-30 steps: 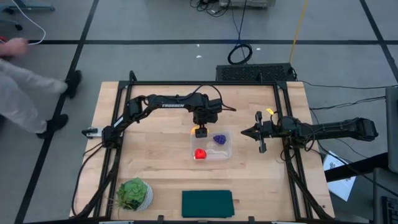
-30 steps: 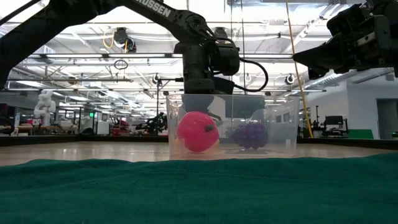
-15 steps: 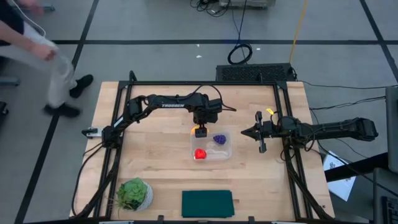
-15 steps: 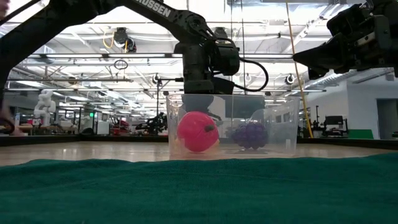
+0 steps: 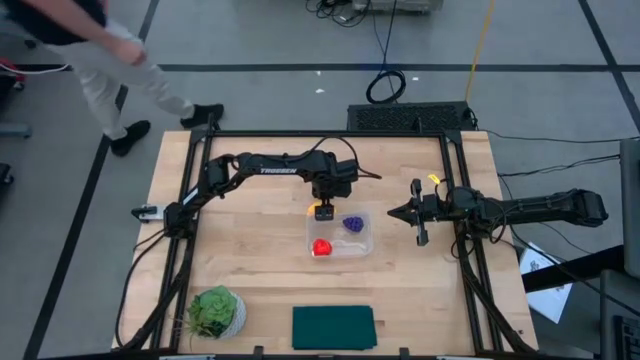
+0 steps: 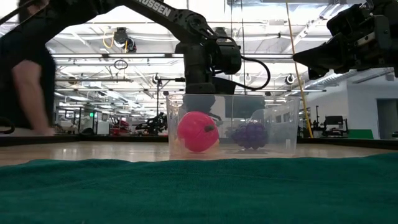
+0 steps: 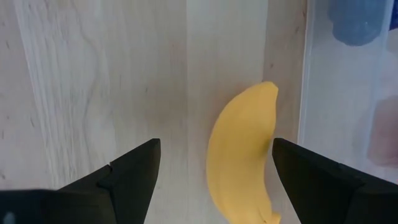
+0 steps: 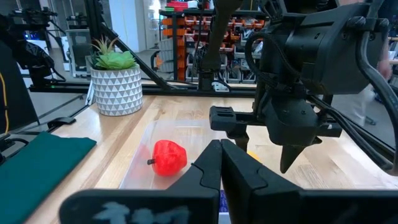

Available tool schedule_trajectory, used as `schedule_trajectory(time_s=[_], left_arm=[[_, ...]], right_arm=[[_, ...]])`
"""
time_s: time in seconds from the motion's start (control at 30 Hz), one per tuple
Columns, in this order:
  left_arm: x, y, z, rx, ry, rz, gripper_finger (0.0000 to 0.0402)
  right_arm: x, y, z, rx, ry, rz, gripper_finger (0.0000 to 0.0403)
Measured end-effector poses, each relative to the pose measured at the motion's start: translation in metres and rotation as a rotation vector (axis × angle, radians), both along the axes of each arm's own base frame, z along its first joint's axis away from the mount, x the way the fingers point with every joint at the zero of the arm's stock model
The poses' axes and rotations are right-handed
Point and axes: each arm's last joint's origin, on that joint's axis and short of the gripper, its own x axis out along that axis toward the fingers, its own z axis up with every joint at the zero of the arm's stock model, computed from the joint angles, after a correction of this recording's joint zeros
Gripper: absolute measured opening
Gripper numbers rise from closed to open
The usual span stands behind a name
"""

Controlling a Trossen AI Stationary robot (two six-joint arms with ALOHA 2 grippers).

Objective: Pick and placing Produce into tupperware
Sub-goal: Put the banana into the transparent bin

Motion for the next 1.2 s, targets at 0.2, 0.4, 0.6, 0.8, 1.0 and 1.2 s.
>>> schedule_trajectory(time_s=[0.2,0.4,0.6,0.8,1.0,1.2], left_arm=[[0.0,-0.002,0.0,-0.016,0.004,-0.012,0.0312],[-0.001,-0.005,-0.003,-0.03,0.01,-0.029,0.0312],[-0.006,-0.008,-0.018,-0.04,0.038,-0.034,0.0312],[-0.007,-0.008,-0.021,-0.034,0.047,-0.033,0.0312],[-0.006,-0.008,-0.021,-0.029,0.03,-0.041,0.0297],[-0.006,-0.007,-0.021,-0.029,0.029,-0.039,0.0198]], right_arm=[[0.0,0.0,0.0,0.0,0.0,0.0,0.0],[0.0,0.0,0.0,0.0,0.0,0.0,0.0],[0.0,0.0,0.0,0.0,0.001,0.0,0.0],[0.0,0.0,0.0,0.0,0.0,0.0,0.0],[0.0,0.0,0.0,0.0,-0.001,0.0,0.0],[0.0,0.0,0.0,-0.001,-0.003,0.0,0.0]])
